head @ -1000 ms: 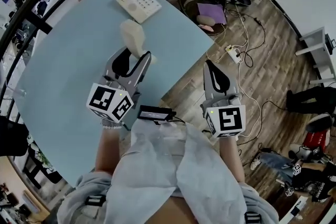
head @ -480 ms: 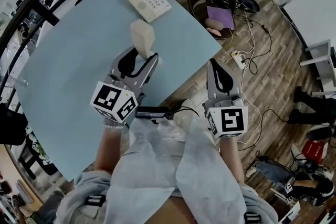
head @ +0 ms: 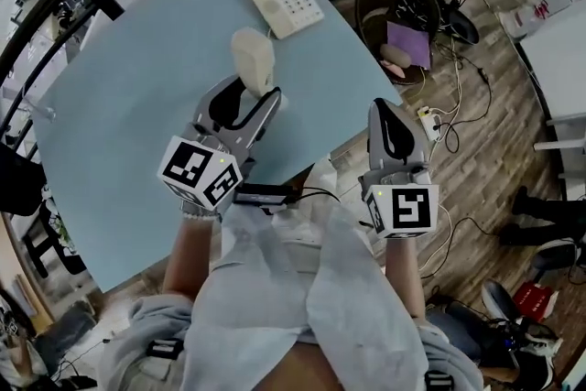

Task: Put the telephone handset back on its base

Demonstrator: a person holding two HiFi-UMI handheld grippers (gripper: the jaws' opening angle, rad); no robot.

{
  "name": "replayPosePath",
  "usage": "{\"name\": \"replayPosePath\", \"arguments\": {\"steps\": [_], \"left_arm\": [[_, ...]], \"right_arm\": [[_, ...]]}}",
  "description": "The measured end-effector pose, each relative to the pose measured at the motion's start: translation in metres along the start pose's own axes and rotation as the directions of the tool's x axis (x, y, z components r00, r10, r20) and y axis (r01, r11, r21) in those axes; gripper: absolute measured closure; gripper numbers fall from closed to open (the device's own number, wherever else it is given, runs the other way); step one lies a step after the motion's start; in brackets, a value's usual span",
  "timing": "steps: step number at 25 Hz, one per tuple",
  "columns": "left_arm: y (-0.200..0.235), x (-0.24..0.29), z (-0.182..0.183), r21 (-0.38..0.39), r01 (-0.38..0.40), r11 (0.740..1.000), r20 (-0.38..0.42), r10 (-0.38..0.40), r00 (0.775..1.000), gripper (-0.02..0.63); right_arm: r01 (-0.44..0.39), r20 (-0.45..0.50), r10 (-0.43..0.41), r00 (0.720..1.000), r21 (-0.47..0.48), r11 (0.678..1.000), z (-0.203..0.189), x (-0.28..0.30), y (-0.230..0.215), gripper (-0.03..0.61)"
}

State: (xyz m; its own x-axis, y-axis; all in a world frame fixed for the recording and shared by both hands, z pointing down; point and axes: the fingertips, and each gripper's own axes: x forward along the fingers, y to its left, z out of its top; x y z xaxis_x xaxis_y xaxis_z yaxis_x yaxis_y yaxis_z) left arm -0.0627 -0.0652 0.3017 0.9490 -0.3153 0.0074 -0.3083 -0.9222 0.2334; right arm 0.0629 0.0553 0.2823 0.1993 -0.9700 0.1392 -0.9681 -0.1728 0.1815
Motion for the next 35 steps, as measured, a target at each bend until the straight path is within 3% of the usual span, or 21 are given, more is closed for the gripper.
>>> {"name": "replayPosePath", "arguments": {"steps": [9,35], "left_arm": [[0.023,0.026,0.002,-0.011,-0.124,0.992,-0.008,0.123,0.992,0.403],[0.074,0.112,-0.01,-0.032,-0.336,0.941,-0.062,0.334,0.94,0.403]], "right_arm": [[-0.141,-0.017,0.141,0.99,-0.003,0.99,-0.007,0.053,-0.017,0.572],[-0.379,-0.056,0.38,0.923,0.033,0.925,-0.036,0.156,-0.066,0.572]]}}
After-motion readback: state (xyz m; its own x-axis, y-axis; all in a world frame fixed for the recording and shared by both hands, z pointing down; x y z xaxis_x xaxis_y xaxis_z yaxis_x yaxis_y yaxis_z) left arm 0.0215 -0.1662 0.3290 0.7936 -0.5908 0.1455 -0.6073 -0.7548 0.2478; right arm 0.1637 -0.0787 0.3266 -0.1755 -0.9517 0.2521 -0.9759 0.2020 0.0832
